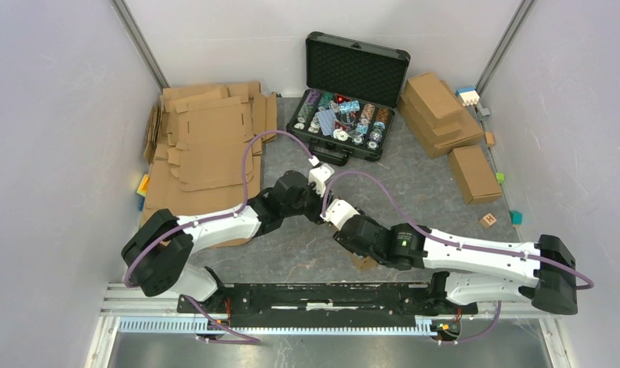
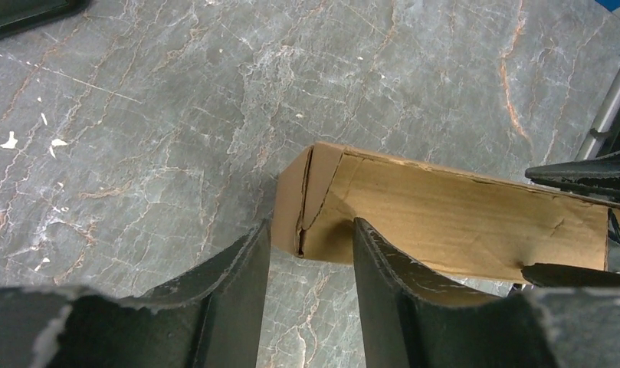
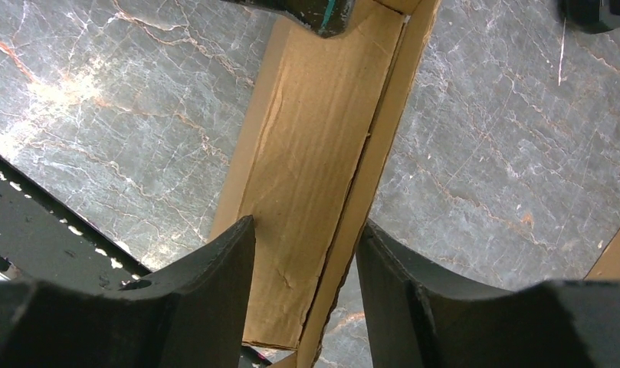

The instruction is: Fold the paper box

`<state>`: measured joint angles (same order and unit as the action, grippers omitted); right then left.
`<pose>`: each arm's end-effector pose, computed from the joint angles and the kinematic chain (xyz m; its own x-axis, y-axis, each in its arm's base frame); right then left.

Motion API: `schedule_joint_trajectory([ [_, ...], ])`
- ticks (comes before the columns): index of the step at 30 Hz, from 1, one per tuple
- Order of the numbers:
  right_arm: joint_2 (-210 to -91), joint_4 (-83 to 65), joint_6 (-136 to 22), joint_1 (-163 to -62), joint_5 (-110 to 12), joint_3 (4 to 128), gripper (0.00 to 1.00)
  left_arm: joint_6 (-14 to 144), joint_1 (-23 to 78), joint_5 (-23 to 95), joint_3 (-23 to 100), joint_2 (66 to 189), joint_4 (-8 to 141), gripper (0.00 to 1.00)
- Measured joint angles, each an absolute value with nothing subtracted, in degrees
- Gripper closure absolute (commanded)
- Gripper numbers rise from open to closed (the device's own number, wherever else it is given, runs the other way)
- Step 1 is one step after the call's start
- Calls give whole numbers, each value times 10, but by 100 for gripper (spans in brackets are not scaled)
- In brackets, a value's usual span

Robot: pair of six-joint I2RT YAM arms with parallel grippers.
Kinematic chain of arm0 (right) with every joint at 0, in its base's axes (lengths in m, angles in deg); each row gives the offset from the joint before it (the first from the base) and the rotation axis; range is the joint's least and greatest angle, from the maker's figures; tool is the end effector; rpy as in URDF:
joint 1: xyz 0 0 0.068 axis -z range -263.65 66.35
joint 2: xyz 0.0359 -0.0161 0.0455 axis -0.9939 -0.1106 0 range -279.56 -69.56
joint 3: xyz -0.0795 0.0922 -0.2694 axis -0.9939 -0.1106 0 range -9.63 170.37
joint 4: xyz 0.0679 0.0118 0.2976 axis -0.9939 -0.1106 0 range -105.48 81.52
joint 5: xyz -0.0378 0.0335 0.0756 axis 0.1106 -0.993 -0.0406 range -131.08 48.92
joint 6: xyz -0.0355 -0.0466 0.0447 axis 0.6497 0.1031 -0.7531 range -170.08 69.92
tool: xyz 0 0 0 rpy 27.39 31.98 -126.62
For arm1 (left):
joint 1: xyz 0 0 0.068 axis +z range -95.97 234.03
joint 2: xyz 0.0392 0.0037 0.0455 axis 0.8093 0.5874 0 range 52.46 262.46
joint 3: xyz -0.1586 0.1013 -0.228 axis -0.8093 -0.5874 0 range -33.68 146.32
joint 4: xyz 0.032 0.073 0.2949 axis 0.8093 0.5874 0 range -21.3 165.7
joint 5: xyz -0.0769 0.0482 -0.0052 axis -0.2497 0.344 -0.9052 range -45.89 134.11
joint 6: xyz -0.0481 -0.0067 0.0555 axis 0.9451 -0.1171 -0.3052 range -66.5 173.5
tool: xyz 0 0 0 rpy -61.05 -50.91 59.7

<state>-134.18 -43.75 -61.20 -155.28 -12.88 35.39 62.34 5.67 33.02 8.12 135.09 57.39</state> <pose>0.1112 0.2426 0.2271 -0.3976 -0.6582 -0.6392 -0.6868 0.6755 -0.2683 0.2303 -0.2769 0.1872 -0.4531 0.2829 -0.8454 0.7843 0.5772 -0.2273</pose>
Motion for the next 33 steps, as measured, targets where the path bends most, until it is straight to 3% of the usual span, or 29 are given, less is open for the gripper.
schedule_joint_trajectory([
  [9, -1321, -435, -614, -1553, -131, 345, 32, 633, 83, 287, 62, 1353, 515, 51],
  [15, -1309, -432, -620, -1553, -139, 345, 3, 633, 85, 264, 56, 1352, 496, 55],
  [16, -1308, -432, -621, -1553, -139, 345, 2, 633, 85, 260, 56, 1353, 493, 56],
  [25, -1350, -429, -636, -1553, -147, 345, 4, 633, 85, 246, 57, 1354, 484, 62],
  [33, -1363, -431, -657, -1553, -151, 344, 36, 632, 85, 245, 57, 1354, 484, 78],
])
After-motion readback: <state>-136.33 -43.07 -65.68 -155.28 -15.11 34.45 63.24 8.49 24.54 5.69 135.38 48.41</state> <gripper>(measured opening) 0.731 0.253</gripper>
